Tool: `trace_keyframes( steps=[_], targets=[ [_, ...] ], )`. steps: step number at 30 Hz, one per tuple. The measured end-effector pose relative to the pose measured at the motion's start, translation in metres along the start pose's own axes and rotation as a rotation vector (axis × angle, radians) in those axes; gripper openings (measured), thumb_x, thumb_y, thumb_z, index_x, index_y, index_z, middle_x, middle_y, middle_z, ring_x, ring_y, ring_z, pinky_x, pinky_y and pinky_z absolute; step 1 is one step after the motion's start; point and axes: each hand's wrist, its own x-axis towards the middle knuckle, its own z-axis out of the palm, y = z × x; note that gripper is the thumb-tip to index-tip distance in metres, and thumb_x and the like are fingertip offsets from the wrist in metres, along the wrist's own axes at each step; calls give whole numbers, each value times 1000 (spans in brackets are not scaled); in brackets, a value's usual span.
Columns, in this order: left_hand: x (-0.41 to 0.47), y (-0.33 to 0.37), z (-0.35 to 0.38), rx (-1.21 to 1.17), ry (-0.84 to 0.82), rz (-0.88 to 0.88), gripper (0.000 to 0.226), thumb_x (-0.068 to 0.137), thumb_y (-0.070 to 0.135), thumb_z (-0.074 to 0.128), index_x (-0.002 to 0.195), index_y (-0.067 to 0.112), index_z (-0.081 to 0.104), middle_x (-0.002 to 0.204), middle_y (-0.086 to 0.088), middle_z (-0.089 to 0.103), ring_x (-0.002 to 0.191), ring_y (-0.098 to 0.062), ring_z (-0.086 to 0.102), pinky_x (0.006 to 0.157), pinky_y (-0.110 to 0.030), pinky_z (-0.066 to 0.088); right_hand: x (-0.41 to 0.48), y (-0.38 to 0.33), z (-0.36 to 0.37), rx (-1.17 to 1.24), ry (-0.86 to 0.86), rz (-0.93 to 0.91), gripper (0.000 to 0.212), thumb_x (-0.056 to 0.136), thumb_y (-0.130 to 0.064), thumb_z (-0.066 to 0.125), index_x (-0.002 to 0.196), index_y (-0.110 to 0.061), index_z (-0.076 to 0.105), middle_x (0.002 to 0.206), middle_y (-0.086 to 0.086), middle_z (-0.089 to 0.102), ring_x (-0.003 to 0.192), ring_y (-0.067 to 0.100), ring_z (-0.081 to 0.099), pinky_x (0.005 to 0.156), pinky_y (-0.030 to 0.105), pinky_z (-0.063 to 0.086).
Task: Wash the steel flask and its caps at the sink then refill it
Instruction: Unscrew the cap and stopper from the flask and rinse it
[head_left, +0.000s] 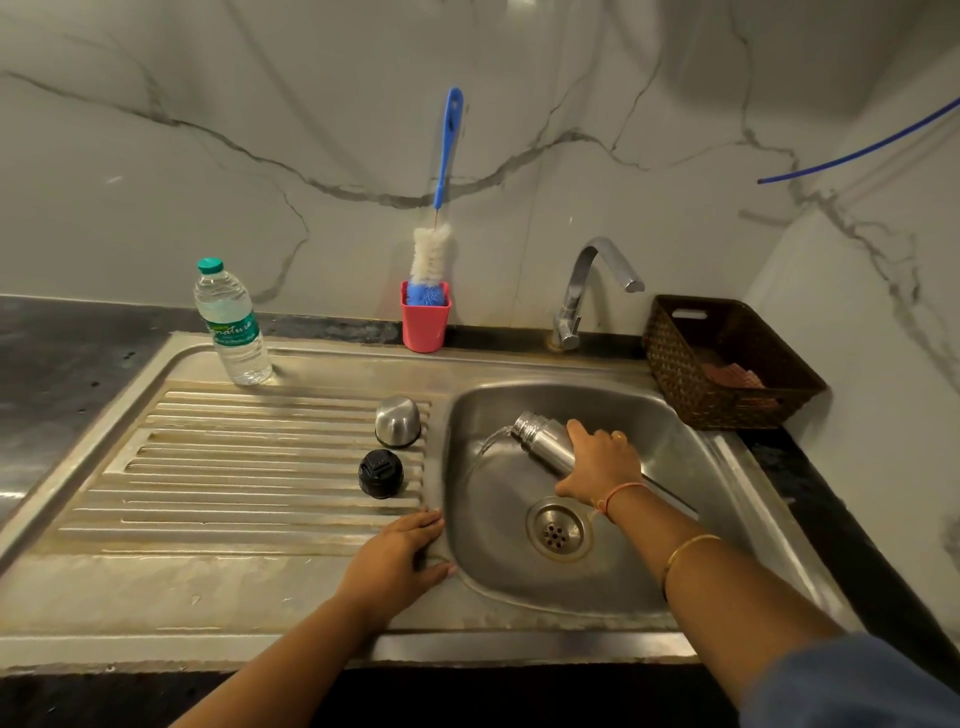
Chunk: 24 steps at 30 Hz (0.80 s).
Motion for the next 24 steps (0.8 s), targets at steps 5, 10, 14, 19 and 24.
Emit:
trace_keyframes(
  steps=[5,10,14,19,24],
  targets=[
    [-1,1,0,-1,-2,-5,66,86,47,62,143,20,41,152,9,34,140,-8,29,105,-10,14,-2,-1,-2,-8,-6,5,73,68,-41,73,128,-22,37,115,10,57,110,31,48,86,36,44],
    [-2,3,0,0,-5,-5,66,87,47,62,143,18,41,152,7,34,140,-9,29,106,-10,13,-3,-2,-5,-19,-3,6,72,68,-43,74,127,-22,38,118,11,56,112,31,48,88,37,43],
    [-2,4,-1,20,-7,3,66,89,48,59,144,19,39,153,9,32,141,-7,26,105,-8,11,-4,-2,-5,-17,1,7,70,68,-43,74,124,-22,39,117,11,57,111,31,48,86,36,44],
    [-2,5,-1,22,-13,-1,65,89,47,59,145,20,38,153,9,31,142,-7,24,108,-12,14,-4,-4,-6,-32,4,9,68,67,-44,74,122,-22,40,116,11,57,110,30,49,86,37,44],
    [-2,6,-2,18,-9,1,66,89,45,59,145,19,38,154,8,30,142,-8,24,107,-10,13,-5,-6,-9,-43,4,6,71,68,-45,75,124,-22,40,118,11,56,112,31,49,89,38,44]
  ],
)
